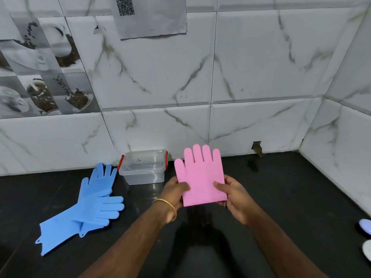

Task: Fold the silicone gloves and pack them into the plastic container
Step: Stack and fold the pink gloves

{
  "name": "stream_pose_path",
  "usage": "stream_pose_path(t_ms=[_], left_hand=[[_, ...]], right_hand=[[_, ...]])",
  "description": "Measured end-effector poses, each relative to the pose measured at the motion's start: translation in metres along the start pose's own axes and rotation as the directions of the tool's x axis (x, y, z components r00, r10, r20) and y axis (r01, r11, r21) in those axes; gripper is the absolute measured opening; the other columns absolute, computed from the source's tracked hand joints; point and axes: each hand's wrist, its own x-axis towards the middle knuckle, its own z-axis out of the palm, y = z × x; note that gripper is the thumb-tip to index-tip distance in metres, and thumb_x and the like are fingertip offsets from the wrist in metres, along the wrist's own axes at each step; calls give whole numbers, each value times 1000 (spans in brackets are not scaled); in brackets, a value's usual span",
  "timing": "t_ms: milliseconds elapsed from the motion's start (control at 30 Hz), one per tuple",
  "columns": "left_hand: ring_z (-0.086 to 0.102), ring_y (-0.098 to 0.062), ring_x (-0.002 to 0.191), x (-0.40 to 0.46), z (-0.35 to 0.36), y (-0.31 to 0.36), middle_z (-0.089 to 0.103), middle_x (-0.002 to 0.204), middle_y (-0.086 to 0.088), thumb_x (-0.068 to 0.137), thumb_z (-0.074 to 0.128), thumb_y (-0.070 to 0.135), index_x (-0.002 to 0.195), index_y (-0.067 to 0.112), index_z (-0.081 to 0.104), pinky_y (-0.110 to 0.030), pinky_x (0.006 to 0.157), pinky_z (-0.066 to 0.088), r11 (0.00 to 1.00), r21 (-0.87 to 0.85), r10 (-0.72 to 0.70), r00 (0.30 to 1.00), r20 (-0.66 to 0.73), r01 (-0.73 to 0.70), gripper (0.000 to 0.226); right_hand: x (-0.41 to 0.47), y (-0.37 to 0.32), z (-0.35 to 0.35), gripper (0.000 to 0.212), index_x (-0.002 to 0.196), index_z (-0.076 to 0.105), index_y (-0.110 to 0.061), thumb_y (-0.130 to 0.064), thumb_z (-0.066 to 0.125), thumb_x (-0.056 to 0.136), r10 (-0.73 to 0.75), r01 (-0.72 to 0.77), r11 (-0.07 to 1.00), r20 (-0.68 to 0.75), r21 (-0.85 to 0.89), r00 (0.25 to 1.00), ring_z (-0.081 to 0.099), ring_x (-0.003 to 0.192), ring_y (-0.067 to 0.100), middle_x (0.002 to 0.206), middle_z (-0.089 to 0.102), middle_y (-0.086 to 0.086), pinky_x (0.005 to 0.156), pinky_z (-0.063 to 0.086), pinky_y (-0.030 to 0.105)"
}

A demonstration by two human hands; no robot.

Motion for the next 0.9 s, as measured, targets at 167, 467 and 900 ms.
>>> stream_pose_path(t_ms=[167,467,900], left_hand=[[64,-33,92,21,-6,-58,65,104,-18,82,54,-20,114,-2,55,-50,75,57,972,126,-183,974,-131,199,37],[64,-23,75,37,-7,-97,65,84,-8,81,62,-16,111,-1,57,-35,52,55,925,287,-190,957,-219,249,34],[57,-25,55,25,-97,-41,64,58,-12,76,53,7,53,12,63,-25,55,40,840,520,53,931,-360,153,25]], right_hand=[[14,56,-19,32,121,61,-1,-2,67,90,73,-148,949,-265,-277,962,68,97,28,114,70,15,72,59,38],[27,91,-40,32,113,64,-8,-17,74,84,3,-260,746,-387,-613,922,65,91,17,106,68,4,74,53,30],[13,80,44,44,123,59,-18,-44,62,88,-463,-19,425,-235,-905,855,56,117,28,126,56,5,97,48,45]])
